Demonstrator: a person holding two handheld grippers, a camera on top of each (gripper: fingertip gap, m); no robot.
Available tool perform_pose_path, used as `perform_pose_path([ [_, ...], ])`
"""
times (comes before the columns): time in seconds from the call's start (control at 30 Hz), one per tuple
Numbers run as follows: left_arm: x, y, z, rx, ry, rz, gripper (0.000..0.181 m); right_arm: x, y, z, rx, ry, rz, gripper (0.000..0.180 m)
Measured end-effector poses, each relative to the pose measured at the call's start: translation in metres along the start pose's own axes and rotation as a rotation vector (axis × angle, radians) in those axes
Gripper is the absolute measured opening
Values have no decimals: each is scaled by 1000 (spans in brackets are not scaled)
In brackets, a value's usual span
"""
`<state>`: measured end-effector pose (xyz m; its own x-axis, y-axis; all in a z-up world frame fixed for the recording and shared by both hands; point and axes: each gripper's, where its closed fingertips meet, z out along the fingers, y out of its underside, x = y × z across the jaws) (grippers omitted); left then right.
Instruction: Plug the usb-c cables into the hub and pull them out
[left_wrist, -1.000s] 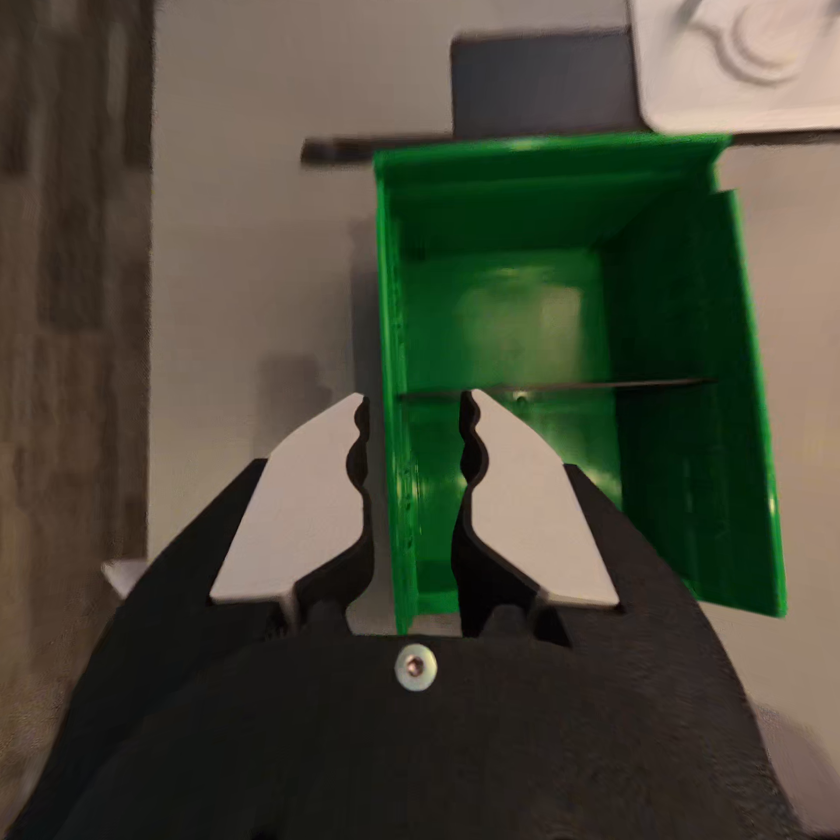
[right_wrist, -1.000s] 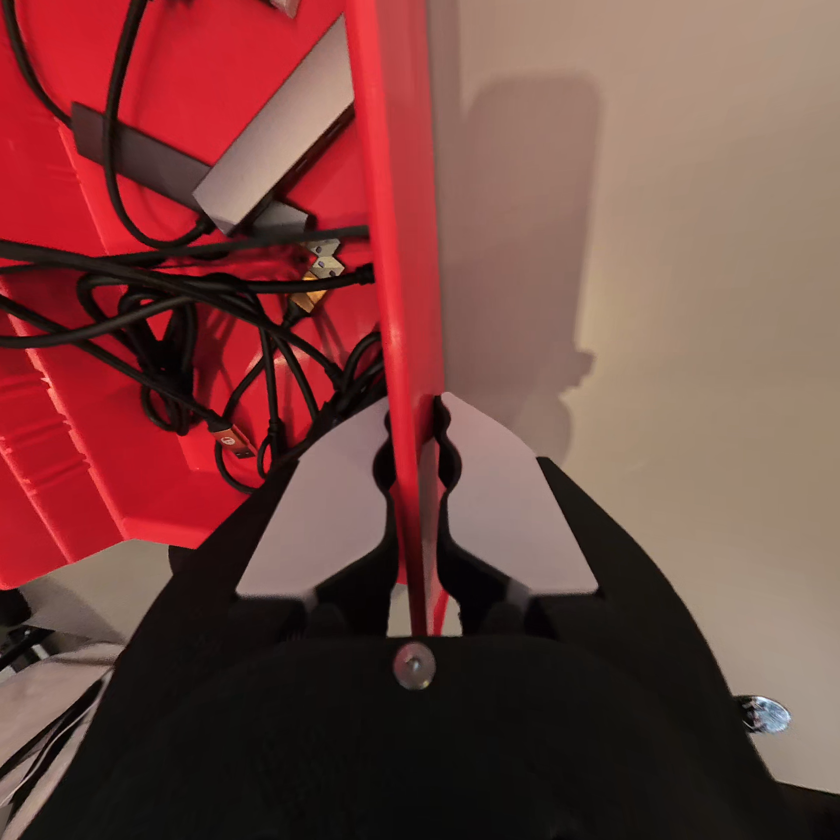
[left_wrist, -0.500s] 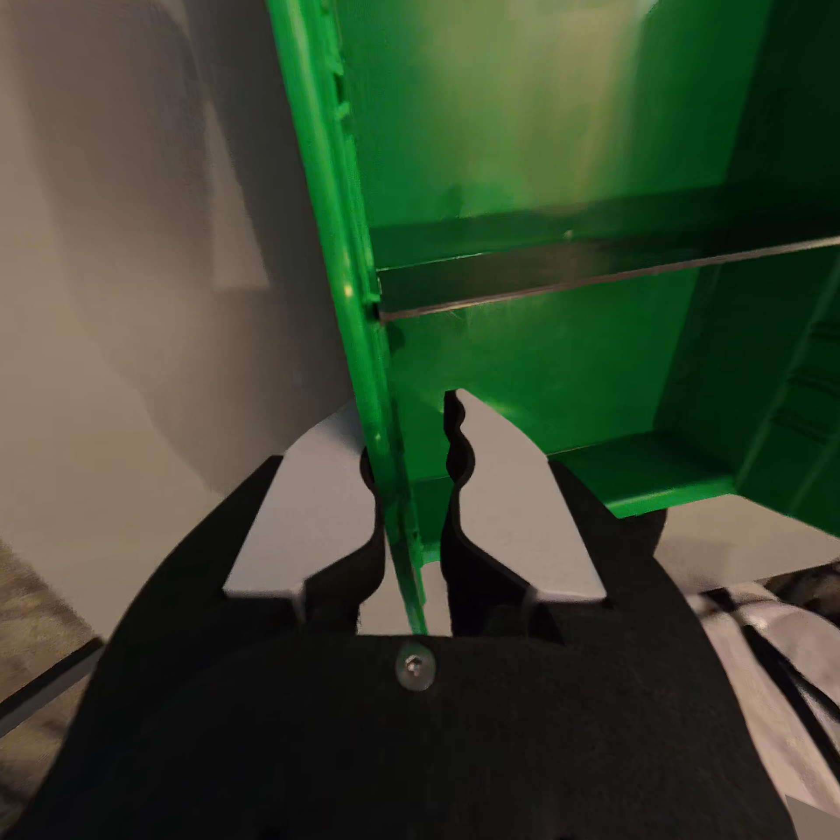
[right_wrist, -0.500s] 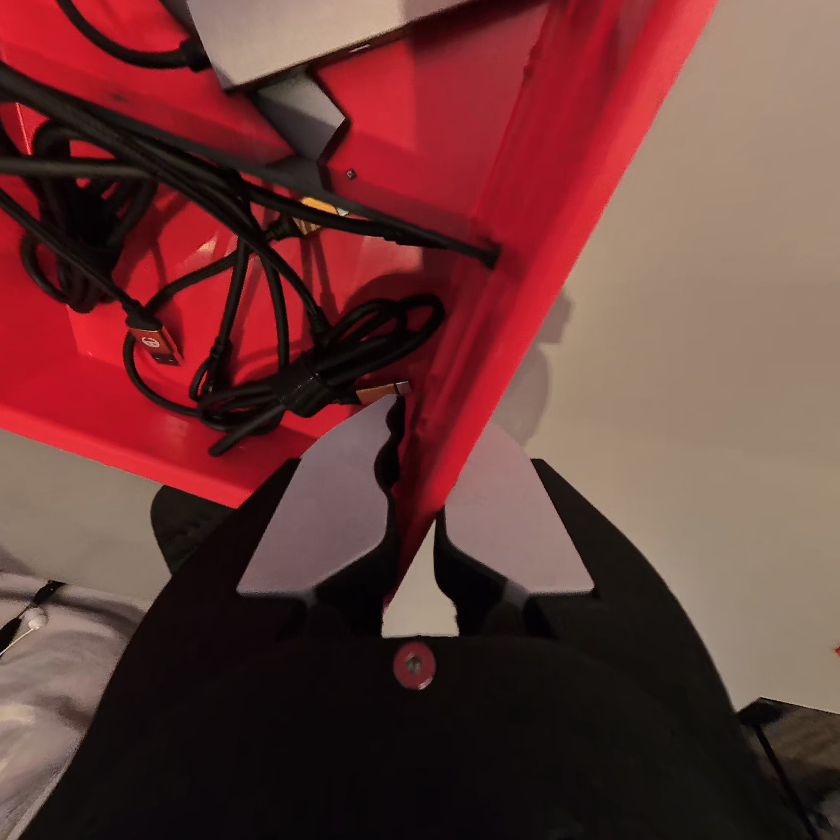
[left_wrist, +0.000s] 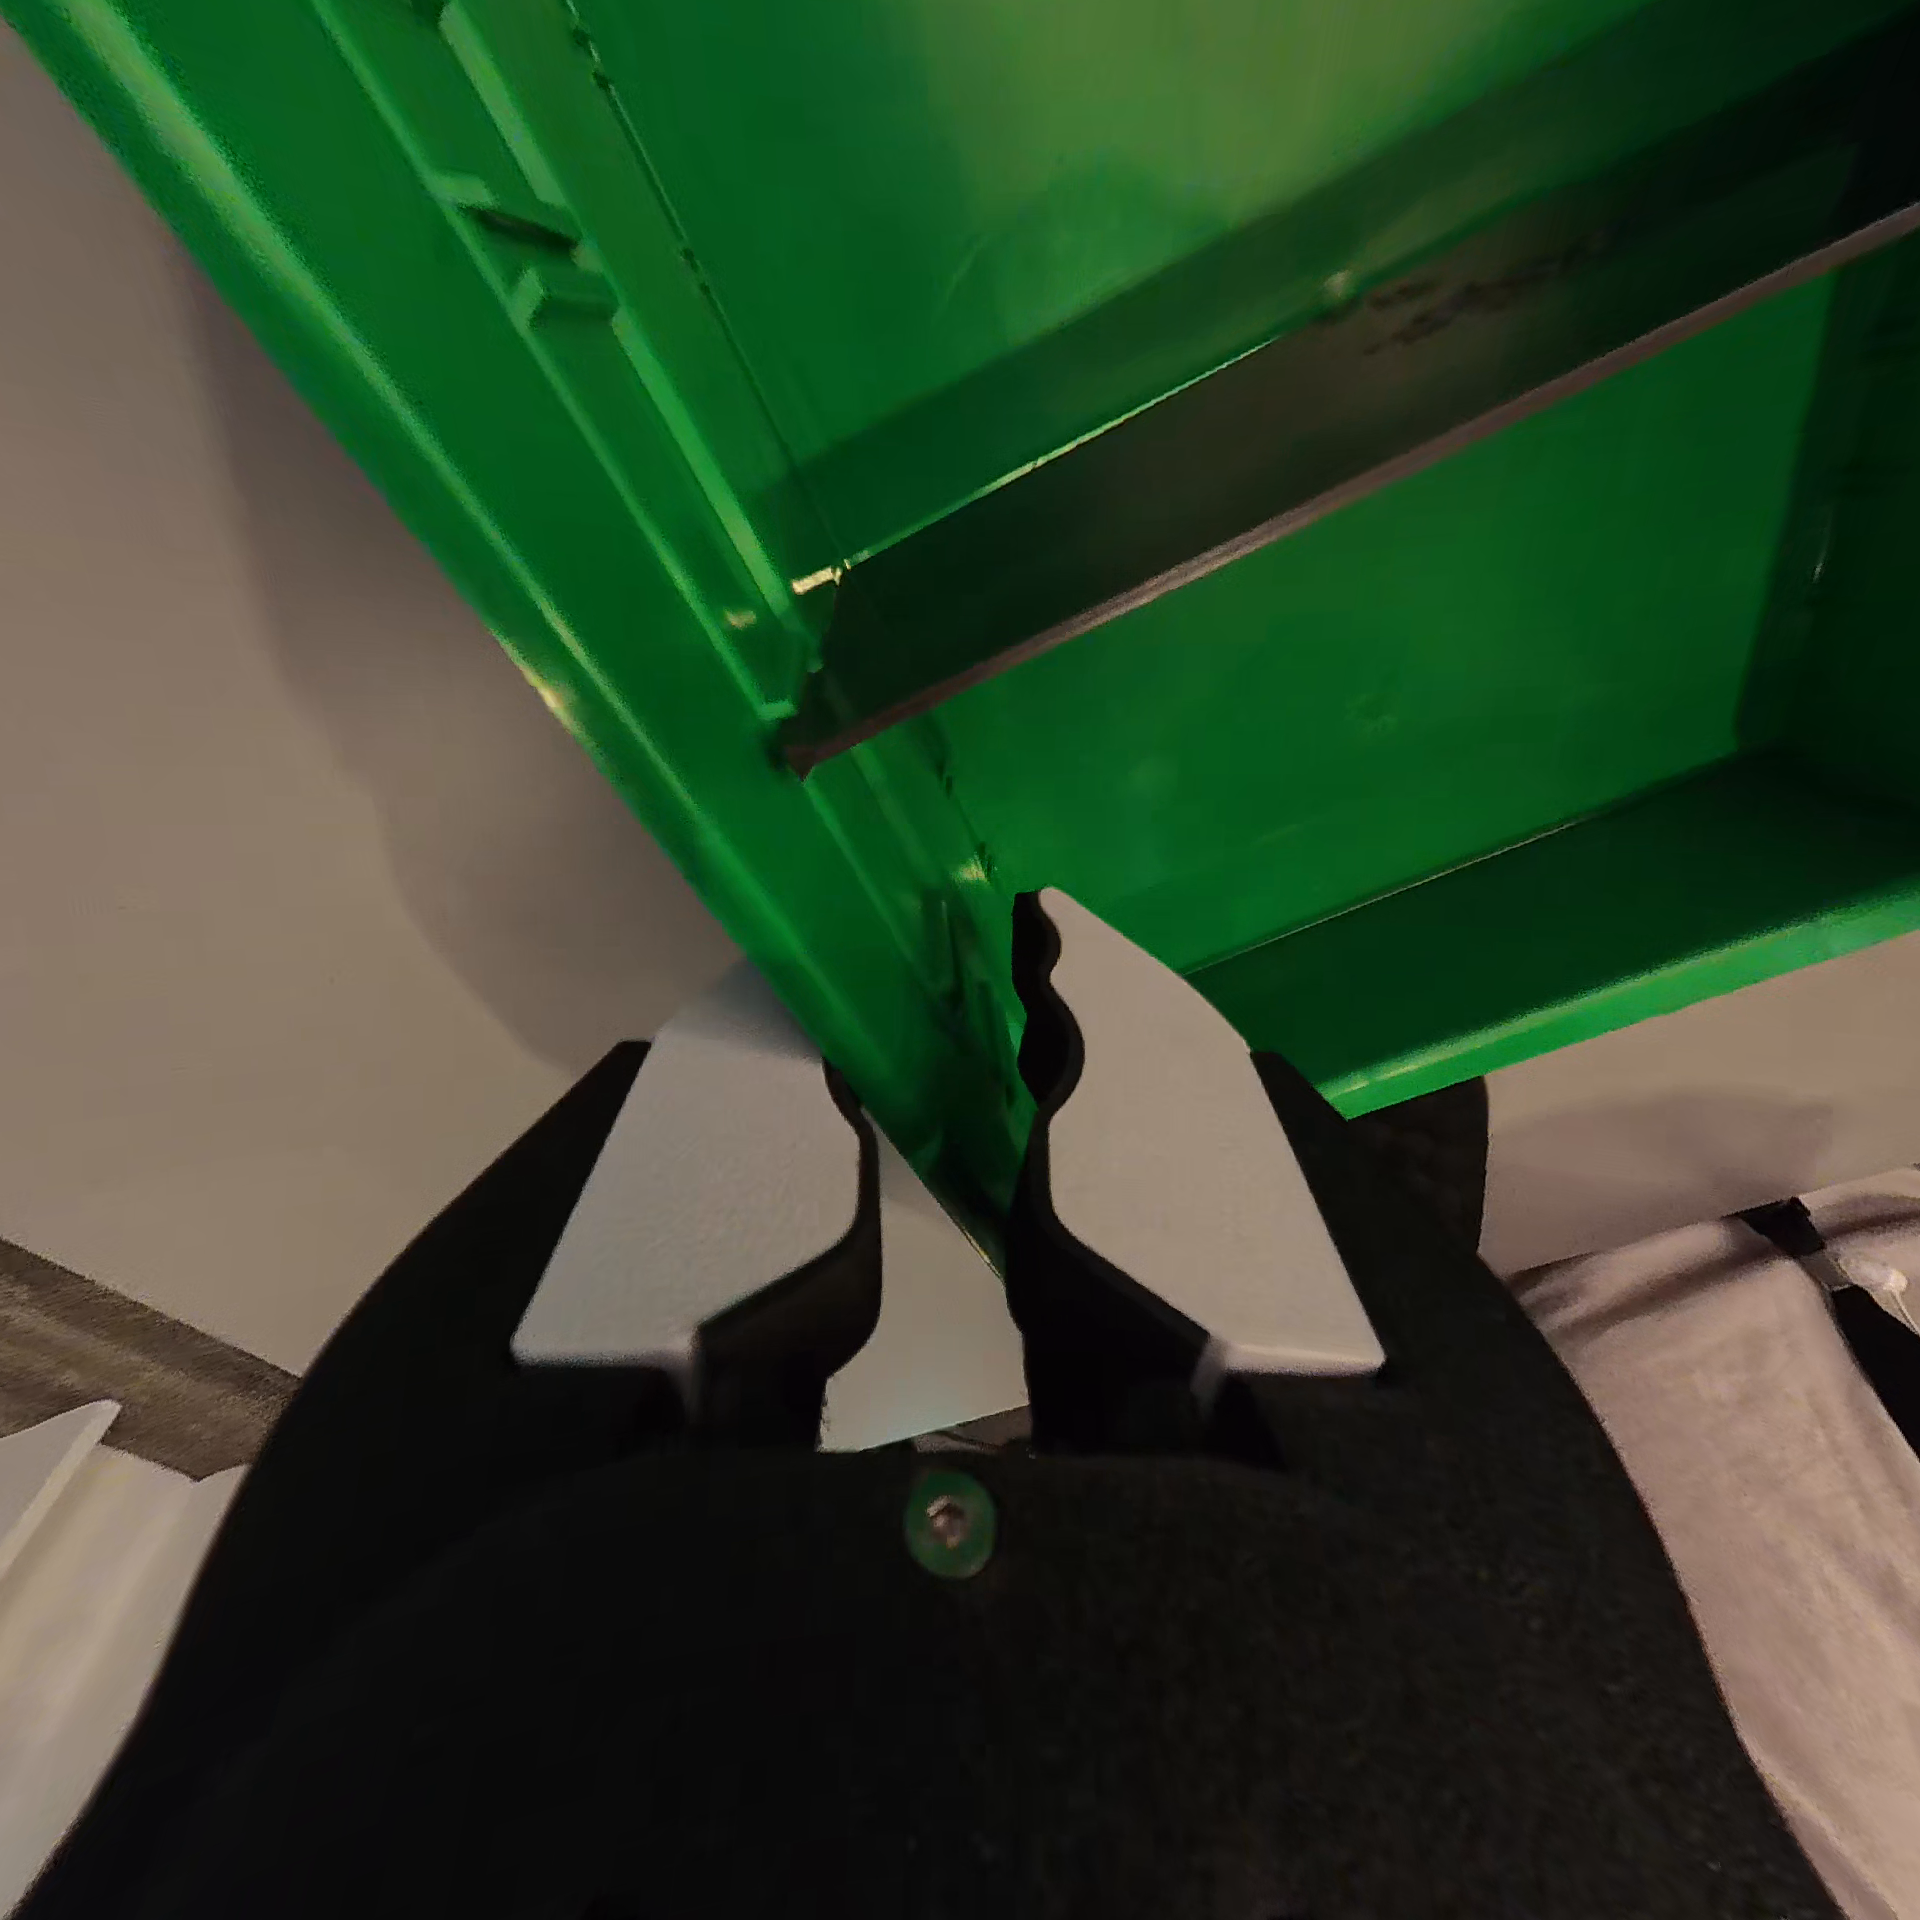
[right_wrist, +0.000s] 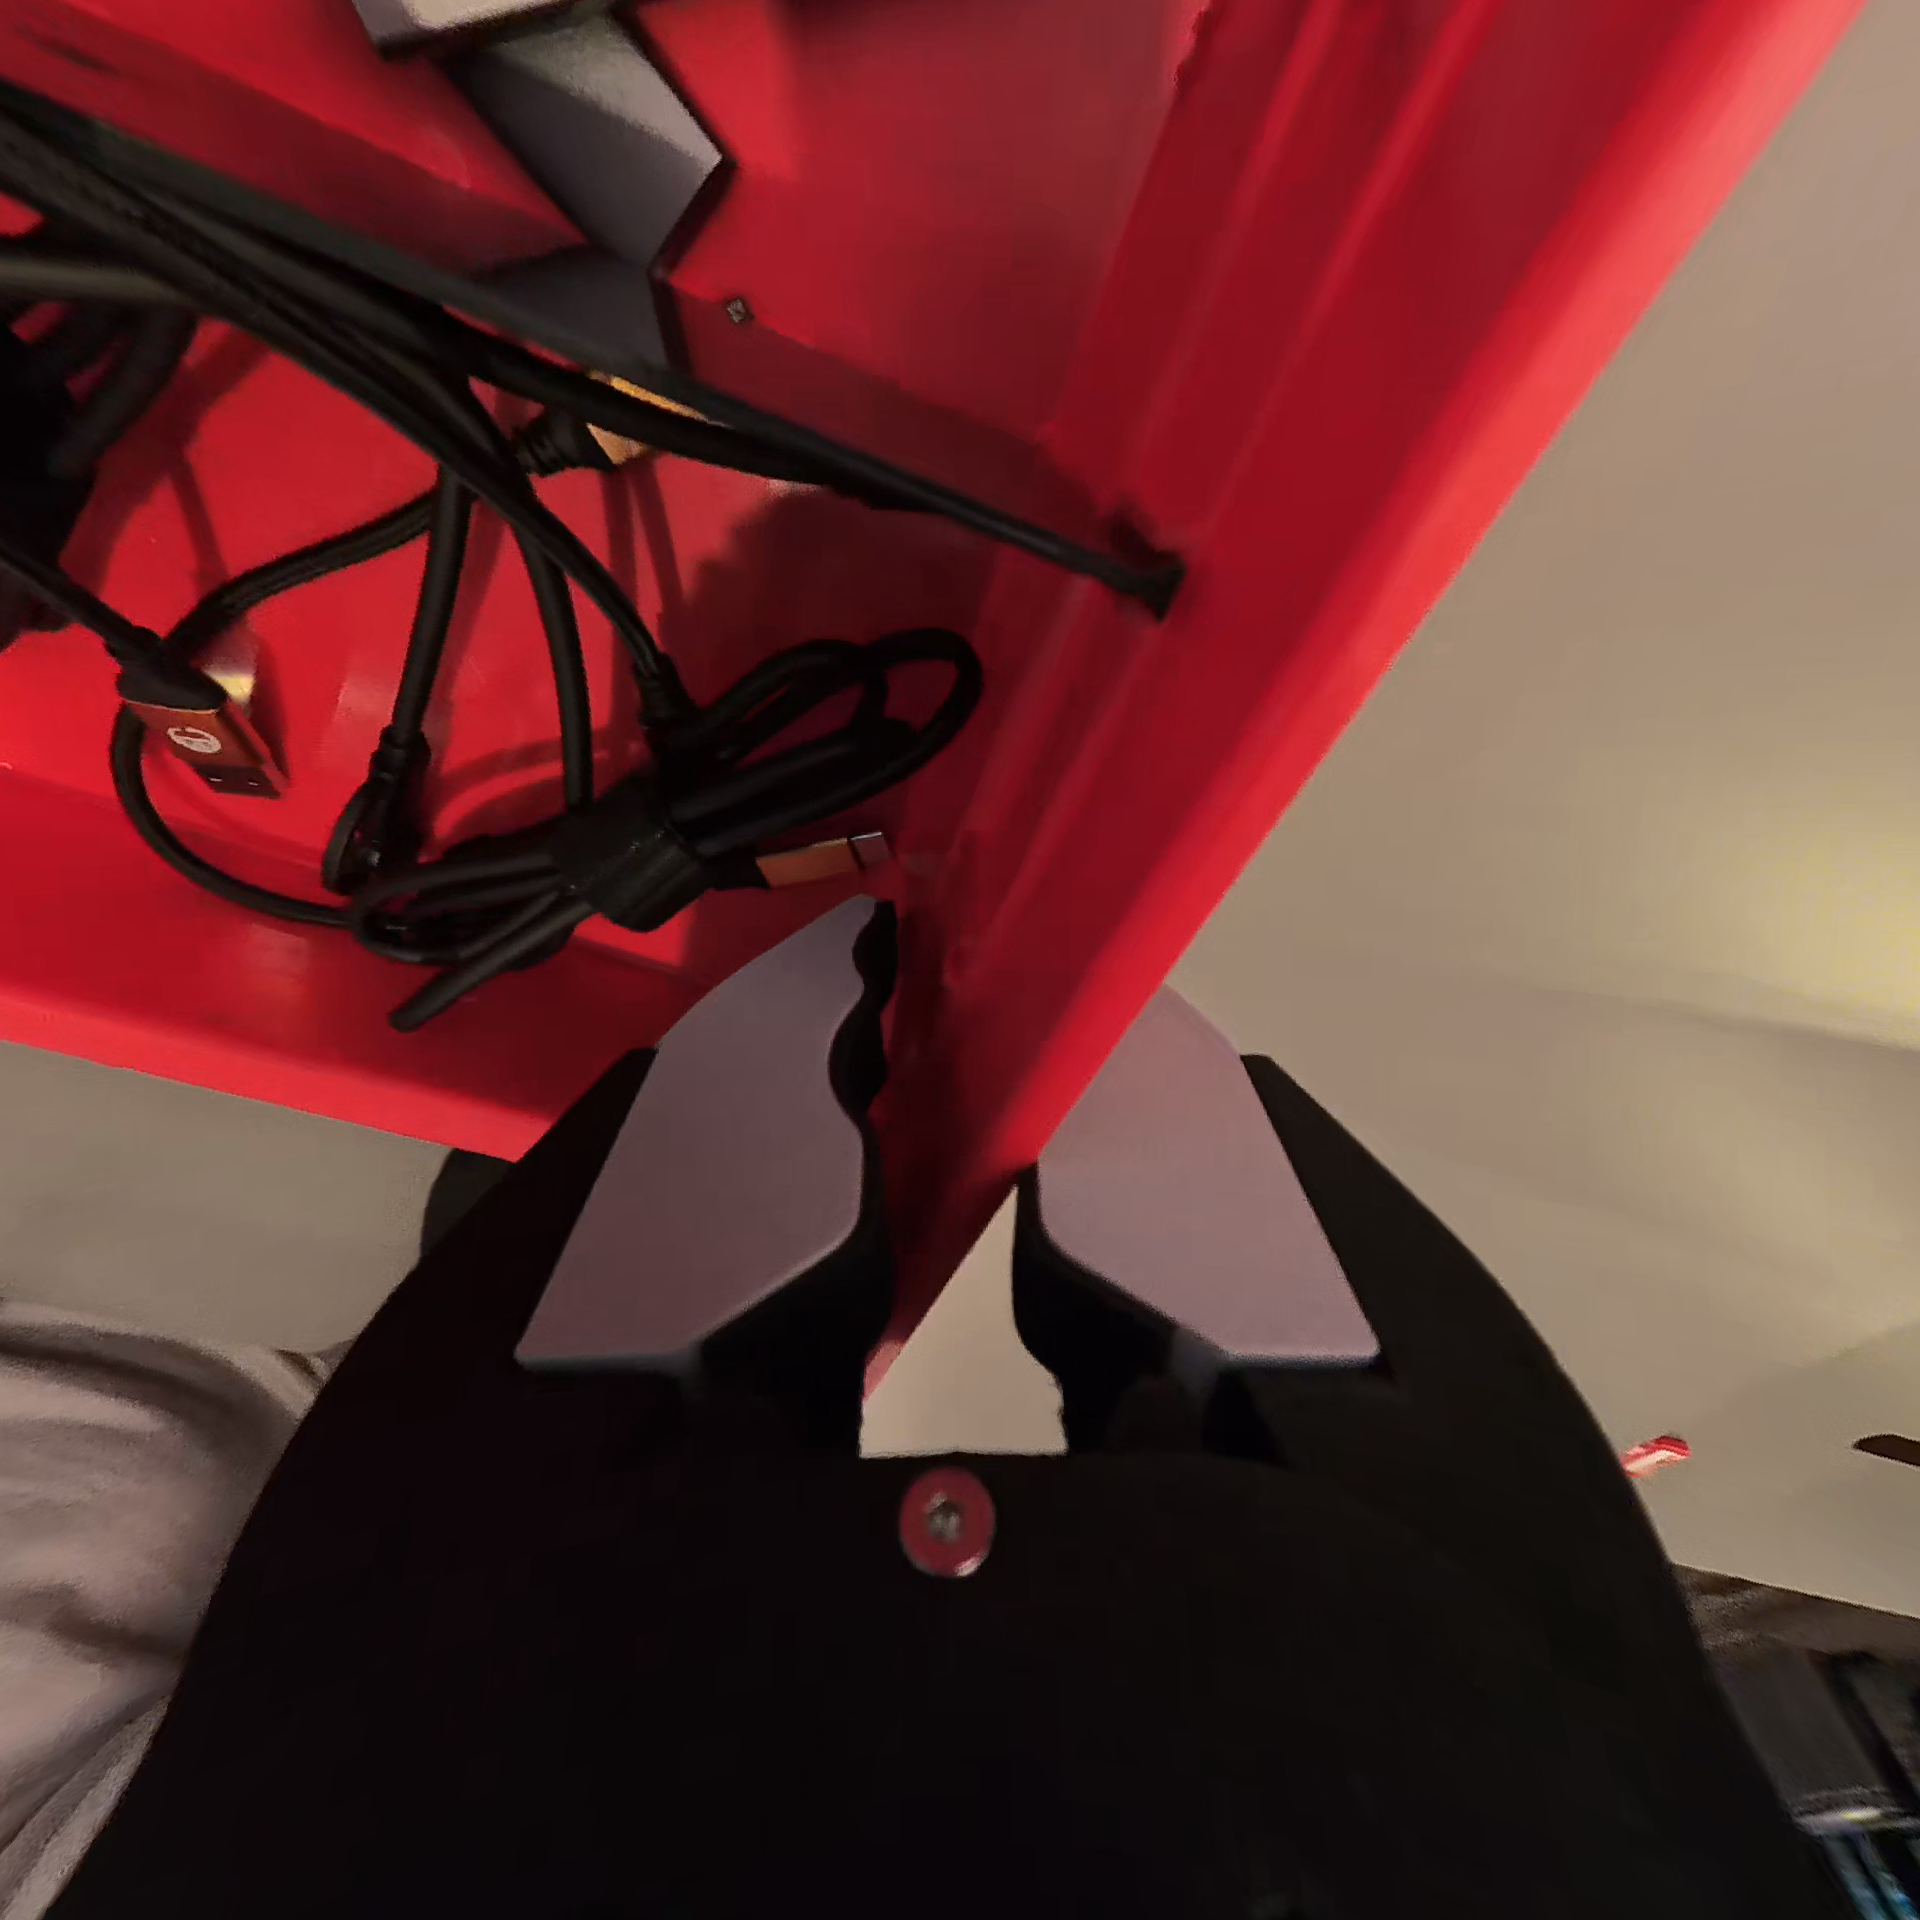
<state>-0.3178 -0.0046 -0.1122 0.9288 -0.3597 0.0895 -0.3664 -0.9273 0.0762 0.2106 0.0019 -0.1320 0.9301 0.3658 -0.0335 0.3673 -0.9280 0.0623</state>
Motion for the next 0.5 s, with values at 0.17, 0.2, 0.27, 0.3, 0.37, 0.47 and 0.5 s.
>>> perform_pose_path([
  [0.17,9,-6,1,-20,-27,32,24,-18,-8,0,-43,79,-109,35],
  [0.2,10,-7,1,-21,-30,39,24,-21,-9,0,-46,90,-119,36],
  [0.27,13,-10,2,-25,-38,56,25,-26,-10,0,-53,86,-126,36],
  [0.3,14,-10,2,-26,-42,68,27,-28,-9,0,-59,83,-132,38],
  [0.37,18,-10,1,-21,-29,95,30,-29,-10,-1,-56,72,-134,39],
  [0.47,18,-5,-6,11,-3,75,30,-26,-13,-9,-12,70,-90,40],
  [0.5,17,-5,-12,38,-5,60,30,-25,-14,-15,15,76,-68,40],
])
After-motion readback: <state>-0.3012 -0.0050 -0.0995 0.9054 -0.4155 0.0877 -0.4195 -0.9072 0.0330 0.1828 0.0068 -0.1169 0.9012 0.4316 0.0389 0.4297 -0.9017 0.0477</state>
